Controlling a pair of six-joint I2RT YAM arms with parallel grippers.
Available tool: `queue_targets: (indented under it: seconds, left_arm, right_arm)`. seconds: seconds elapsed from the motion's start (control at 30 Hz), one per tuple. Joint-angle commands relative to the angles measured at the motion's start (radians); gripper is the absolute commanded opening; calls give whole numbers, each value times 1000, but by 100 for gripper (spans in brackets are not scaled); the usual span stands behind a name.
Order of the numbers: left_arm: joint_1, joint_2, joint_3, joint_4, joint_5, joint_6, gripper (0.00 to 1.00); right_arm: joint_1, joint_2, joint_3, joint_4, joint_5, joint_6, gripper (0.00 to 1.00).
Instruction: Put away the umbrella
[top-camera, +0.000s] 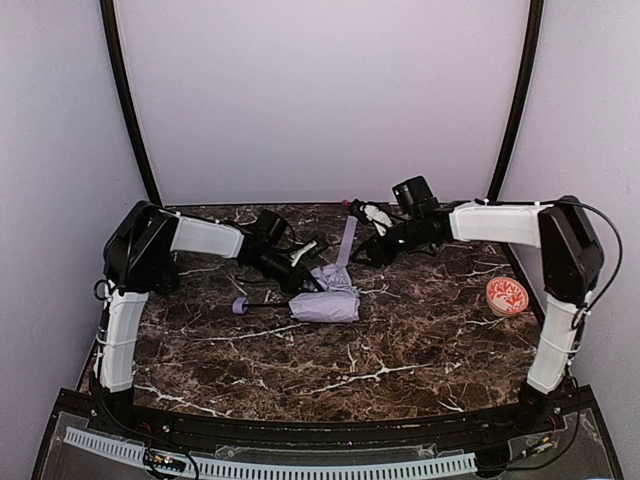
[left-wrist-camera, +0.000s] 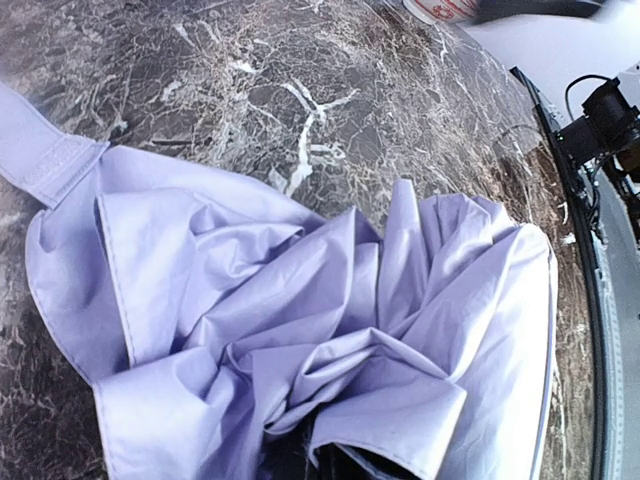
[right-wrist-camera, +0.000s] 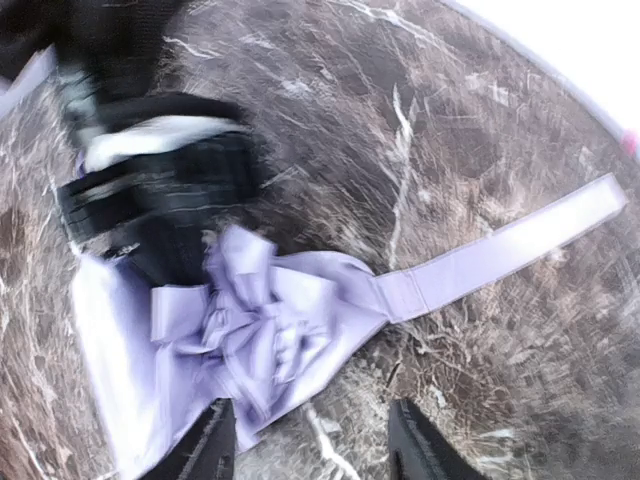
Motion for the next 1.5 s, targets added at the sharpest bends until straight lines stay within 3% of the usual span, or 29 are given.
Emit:
queue_targets:
  seconds: [0.0, 0.1, 0.2, 0.27, 0.5, 0.6, 0.77, 0.83, 0.93, 1.07, 1.17, 1.23, 1.33, 1.4, 1.47]
  left_arm:
    - [12, 52, 39, -188, 6, 11, 0]
    - [12, 57, 43, -202, 8, 23, 0]
    - [12, 61, 43, -210, 11, 24, 0]
    - [14, 62, 44, -210, 14, 23, 0]
    - [14, 72, 58, -223, 23, 34, 0]
    - [14, 83, 74, -247, 26, 44, 0]
    - [27, 90, 90, -258, 40, 31, 1]
    - [51, 72, 73, -185, 62, -47, 23]
    - [95, -97, -84, 121, 68, -218, 42]
    - [123, -401, -446, 633, -54, -282, 60]
    - [122, -577, -624, 799, -138, -196, 65]
    - [106, -673, -706, 791, -138, -103, 60]
    - [-2, -816, -817, 672, -169, 214, 58]
    - [-125, -862, -847, 500, -240, 418, 64]
    - [-188, -858, -832, 379, -311, 529, 67]
  right_arm:
    - [188, -208, -239, 141, 181, -261, 59]
    - [309, -240, -327, 184, 279, -401, 71]
    - [347, -176, -282, 144, 362, -438, 79]
    - [355, -122, -231, 93, 393, -459, 91]
    - [390, -11, -164, 68, 525, -527, 92]
    - [389, 30, -161, 44, 536, -535, 85]
    - [388, 86, -154, -8, 512, -498, 54]
    - [386, 88, -155, -33, 478, -471, 43]
    - [377, 79, -162, -80, 396, -424, 33]
    - [360, 91, -143, -183, 246, -332, 30]
    - [346, 115, -136, -242, 127, -263, 28]
    - [335, 135, -129, -283, 46, -217, 28]
    - [317, 179, -97, -363, -68, -182, 28]
    - [307, 223, -66, -419, -149, -169, 28]
    - [301, 256, -42, -462, -204, -173, 28]
